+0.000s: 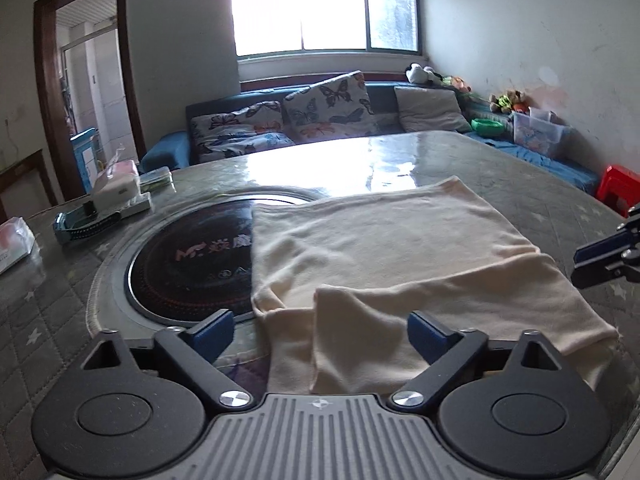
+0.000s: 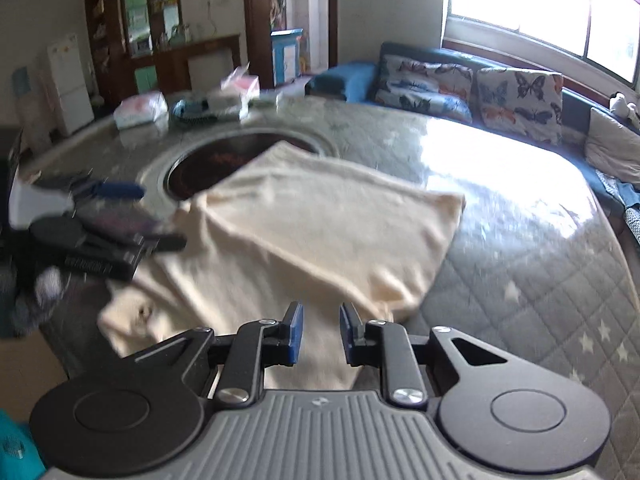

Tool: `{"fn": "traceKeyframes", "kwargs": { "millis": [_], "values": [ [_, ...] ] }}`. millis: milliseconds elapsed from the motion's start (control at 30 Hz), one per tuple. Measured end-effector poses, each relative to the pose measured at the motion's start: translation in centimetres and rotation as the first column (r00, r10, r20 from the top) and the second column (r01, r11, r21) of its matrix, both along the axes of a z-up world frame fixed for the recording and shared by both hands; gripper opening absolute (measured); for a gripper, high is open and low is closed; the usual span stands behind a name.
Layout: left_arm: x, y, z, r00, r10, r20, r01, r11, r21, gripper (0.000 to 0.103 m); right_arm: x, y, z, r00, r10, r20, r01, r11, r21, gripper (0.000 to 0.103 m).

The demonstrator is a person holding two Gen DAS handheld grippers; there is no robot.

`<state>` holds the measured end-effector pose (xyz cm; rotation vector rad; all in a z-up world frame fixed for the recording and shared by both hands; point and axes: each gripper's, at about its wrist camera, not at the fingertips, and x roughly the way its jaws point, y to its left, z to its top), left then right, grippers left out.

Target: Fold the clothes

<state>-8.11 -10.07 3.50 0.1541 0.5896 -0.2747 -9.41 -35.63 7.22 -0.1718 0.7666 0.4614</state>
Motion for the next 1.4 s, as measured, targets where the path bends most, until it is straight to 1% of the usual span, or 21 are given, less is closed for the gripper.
{"fn": "traceKeyframes", "kwargs": {
  "millis": [67,100,167,200,233,267,300,367,400,433,467,567,667,733,800,900,1067,1133,1233,1400],
  "values": [
    [-0.1,-0.4,-0.3,1.000,-0.012,-0.006,0.012,1.000,0.009,0.083,-0.6,-0.1,-0.7,1.000,0.025,-0.013,-0.025,1.000,-0.016,0.020],
    [-0.2,-0.6,-0.4,1.000,-0.017,-0.010,0.017,1.000,0.015,0.074,-0.8,0.0,-1.0,0.999,0.035,-0.017,-0.035,0.999,-0.023,0.020],
    [-0.2,-0.8,-0.7,1.000,-0.022,-0.019,0.022,0.999,0.027,0.065,-1.1,0.2,-1.7,0.998,0.054,-0.026,-0.055,0.998,-0.037,0.020],
    [-0.3,-0.9,-0.8,0.999,-0.025,-0.023,0.026,0.999,0.031,0.055,-1.3,0.3,-2.1,0.998,0.062,-0.031,-0.063,0.997,-0.043,0.021],
    [-0.3,-1.0,-1.0,0.999,-0.025,-0.027,0.026,0.999,0.034,0.047,-1.3,0.4,-2.5,0.997,0.063,-0.036,-0.065,0.997,-0.048,0.021],
    [-0.3,-1.0,-1.0,0.999,-0.028,-0.029,0.029,0.999,0.036,0.044,-1.4,0.5,-2.9,0.997,0.064,-0.040,-0.066,0.996,-0.052,0.023],
    [-0.4,-1.0,-1.1,0.999,-0.033,-0.030,0.034,0.999,0.037,0.038,-1.4,0.6,-3.1,0.997,0.066,-0.040,-0.068,0.996,-0.053,0.024],
    [-0.5,-1.0,-1.1,0.999,-0.026,-0.024,0.027,0.999,0.044,0.030,-1.5,0.5,-3.2,0.997,0.067,-0.036,-0.068,0.997,-0.048,0.024],
    [-0.5,-1.0,-1.0,0.999,-0.021,-0.025,0.022,0.999,0.045,0.020,-1.5,0.5,-3.0,0.997,0.068,-0.034,-0.070,0.996,-0.048,0.024],
    [-0.5,-0.9,-0.9,1.000,-0.014,-0.027,0.015,0.999,0.043,0.013,-1.5,0.5,-2.9,0.997,0.070,-0.032,-0.071,0.996,-0.048,0.024],
    [-0.5,-0.8,-0.7,1.000,-0.011,-0.028,0.012,0.999,0.039,0.011,-1.5,0.4,-2.6,0.997,0.068,-0.022,-0.069,0.996,-0.047,0.024],
    [-0.8,-0.5,-0.2,0.999,-0.022,-0.026,0.023,0.999,0.027,0.006,-1.0,0.3,-1.9,0.998,0.055,0.012,-0.054,0.998,-0.040,0.024],
    [-1.2,-0.6,-0.1,0.999,-0.037,-0.017,0.037,0.998,0.048,0.004,0.1,0.3,-1.3,0.999,0.024,0.044,-0.023,1.000,-0.018,0.024],
    [-1.3,-0.6,-0.1,1.000,-0.026,-0.010,0.027,0.997,0.067,0.003,1.1,0.3,-1.4,0.999,0.007,0.043,-0.008,1.000,0.005,0.024],
    [-1.4,-0.3,0.1,1.000,-0.016,-0.014,0.017,0.998,0.068,0.003,2.1,0.4,-1.8,0.999,-0.013,0.045,0.012,1.000,0.021,0.024],
    [-1.6,0.2,0.2,1.000,-0.014,-0.023,0.016,0.997,0.072,0.002,3.2,0.5,-2.9,0.999,-0.035,0.021,0.035,0.999,0.022,0.024],
    [-1.7,0.8,0.1,0.999,-0.015,-0.045,0.020,0.995,0.100,0.002,3.5,0.8,-2.4,0.999,-0.031,0.038,0.029,0.999,0.035,0.023],
    [-1.5,1.0,0.3,0.999,-0.011,-0.040,0.014,0.995,0.096,0.007,3.5,1.0,-2.2,0.999,-0.029,0.044,0.027,0.999,0.041,0.024],
    [-0.8,0.4,0.3,0.999,-0.023,-0.043,0.027,0.996,0.083,0.007,3.7,1.2,-1.9,0.998,-0.026,0.054,0.023,0.999,0.048,0.024],
    [0.5,-0.5,0.3,0.998,-0.044,-0.049,0.048,0.997,0.063,0.008,2.6,1.8,-2.3,0.999,0.017,0.041,-0.018,1.000,0.014,0.024]
  ]
}}
